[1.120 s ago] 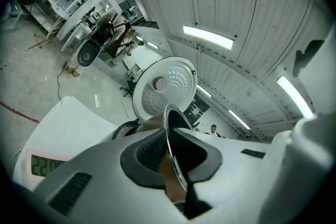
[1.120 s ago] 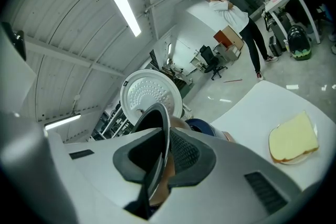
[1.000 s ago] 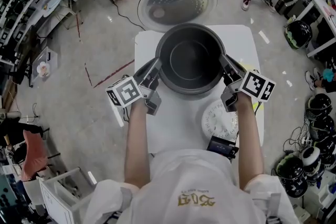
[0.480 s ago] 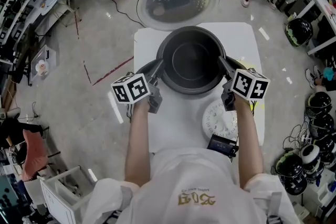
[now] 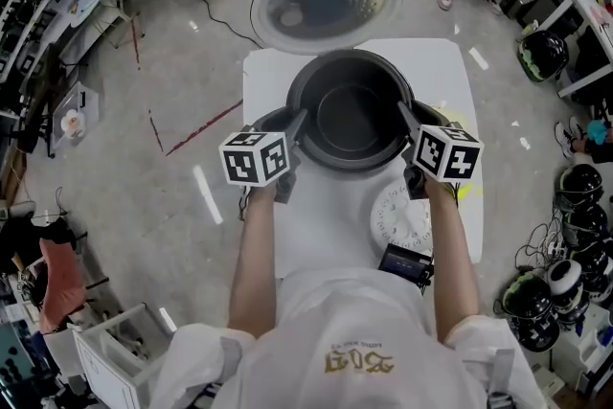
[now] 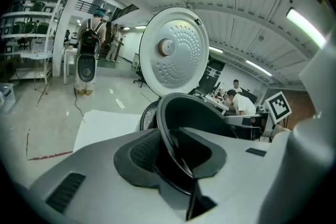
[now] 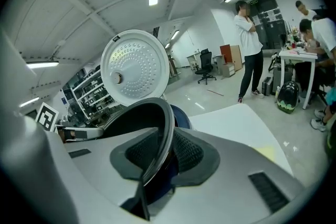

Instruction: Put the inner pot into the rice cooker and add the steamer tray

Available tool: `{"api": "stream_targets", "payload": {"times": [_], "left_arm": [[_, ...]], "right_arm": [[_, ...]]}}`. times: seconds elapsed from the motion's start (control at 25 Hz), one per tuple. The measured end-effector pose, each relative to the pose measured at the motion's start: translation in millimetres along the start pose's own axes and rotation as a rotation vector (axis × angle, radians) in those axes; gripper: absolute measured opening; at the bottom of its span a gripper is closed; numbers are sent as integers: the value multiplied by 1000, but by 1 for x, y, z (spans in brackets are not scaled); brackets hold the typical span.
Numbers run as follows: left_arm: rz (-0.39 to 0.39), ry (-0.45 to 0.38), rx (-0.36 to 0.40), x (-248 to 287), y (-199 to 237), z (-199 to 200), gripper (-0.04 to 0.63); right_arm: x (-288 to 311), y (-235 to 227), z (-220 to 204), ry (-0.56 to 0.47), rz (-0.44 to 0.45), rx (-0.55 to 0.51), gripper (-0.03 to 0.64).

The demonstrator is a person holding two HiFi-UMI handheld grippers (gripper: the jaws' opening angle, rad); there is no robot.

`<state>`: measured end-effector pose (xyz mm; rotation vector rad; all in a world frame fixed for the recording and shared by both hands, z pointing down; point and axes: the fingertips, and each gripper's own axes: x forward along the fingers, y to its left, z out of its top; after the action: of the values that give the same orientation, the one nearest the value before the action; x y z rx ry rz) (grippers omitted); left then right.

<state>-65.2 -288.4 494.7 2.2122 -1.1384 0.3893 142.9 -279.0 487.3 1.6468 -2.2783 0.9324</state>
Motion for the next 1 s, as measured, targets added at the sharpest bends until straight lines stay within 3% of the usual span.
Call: {"api": "stream_targets", "payload": {"times": [0.2, 0.48, 0.8, 1.0], "left_arm": [[-31, 17, 23, 2, -4, 1, 151], [14, -23, 131, -6, 0, 6, 147], [-71, -83, 146, -43, -5, 13, 140], [-154, -84, 169, -65, -18, -1, 141]], "right_arm": [[-1, -3, 0, 0, -72, -88, 91], [-13, 1, -9, -19, -106, -78, 91], [-55, 26, -20, -84, -176, -42, 95], [-85, 42, -48, -104, -240, -12, 106]]}}
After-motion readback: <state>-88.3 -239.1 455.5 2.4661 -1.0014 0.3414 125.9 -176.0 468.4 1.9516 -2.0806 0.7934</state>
